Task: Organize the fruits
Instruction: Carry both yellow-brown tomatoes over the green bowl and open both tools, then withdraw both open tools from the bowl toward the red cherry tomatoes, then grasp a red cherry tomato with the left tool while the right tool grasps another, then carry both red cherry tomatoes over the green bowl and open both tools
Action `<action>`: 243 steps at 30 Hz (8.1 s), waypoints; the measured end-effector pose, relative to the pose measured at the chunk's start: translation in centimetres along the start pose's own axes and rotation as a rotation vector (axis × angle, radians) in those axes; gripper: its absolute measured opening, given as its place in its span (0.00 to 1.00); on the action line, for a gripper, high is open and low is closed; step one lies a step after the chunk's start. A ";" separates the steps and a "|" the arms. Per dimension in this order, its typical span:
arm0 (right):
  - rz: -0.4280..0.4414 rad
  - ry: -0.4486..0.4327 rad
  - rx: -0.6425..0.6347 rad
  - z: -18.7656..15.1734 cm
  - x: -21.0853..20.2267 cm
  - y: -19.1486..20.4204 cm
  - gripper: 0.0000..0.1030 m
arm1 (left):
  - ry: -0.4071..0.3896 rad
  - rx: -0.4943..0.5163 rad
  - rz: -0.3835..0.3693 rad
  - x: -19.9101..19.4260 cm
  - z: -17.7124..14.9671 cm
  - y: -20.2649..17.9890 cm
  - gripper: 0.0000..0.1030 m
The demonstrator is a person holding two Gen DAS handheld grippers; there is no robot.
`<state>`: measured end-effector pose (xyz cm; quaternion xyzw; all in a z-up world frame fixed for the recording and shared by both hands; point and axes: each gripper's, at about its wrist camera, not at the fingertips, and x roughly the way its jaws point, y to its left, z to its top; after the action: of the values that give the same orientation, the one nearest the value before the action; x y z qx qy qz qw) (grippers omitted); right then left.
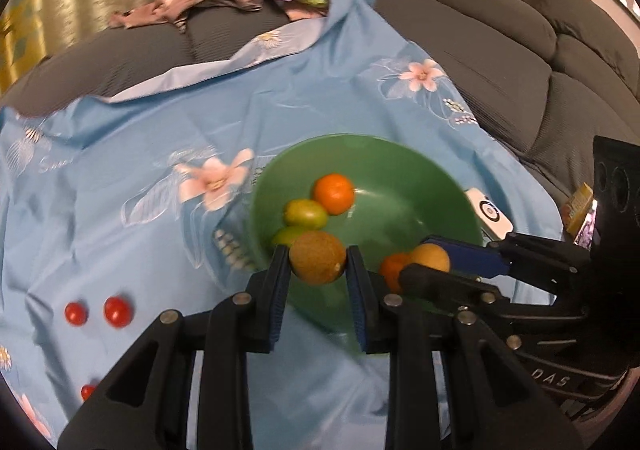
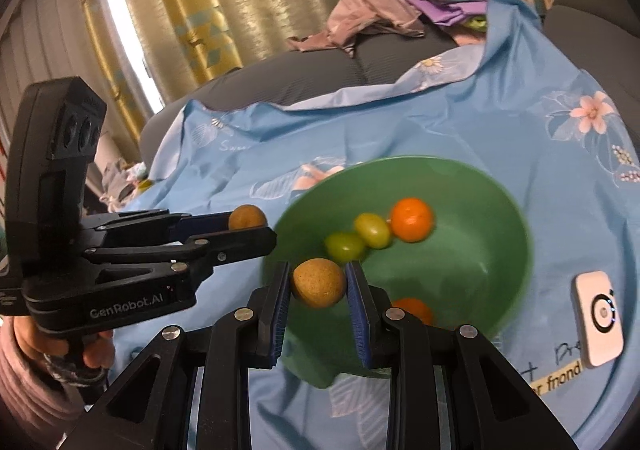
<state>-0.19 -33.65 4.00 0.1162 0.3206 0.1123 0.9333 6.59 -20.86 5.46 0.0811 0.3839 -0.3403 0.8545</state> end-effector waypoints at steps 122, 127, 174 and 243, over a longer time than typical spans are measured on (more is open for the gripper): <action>0.193 0.308 -0.226 -2.3 12.4 12.8 0.25 | 0.166 -0.345 0.319 -3.2 -13.9 18.3 0.28; 0.194 0.288 -0.219 -2.1 11.2 12.6 0.25 | 0.117 -0.330 0.275 -5.3 -13.2 16.0 0.28; 0.053 0.007 -0.083 0.6 -2.0 4.1 0.25 | -0.036 -0.053 0.093 -7.6 -2.5 1.0 0.28; -0.088 0.050 0.076 -0.3 0.7 -4.5 0.26 | 0.176 0.054 0.042 5.6 0.1 -1.8 0.30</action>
<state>0.78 -37.62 2.07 0.1343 0.3526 0.0620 0.9240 8.13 -25.14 1.81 0.1418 0.4463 -0.3242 0.8219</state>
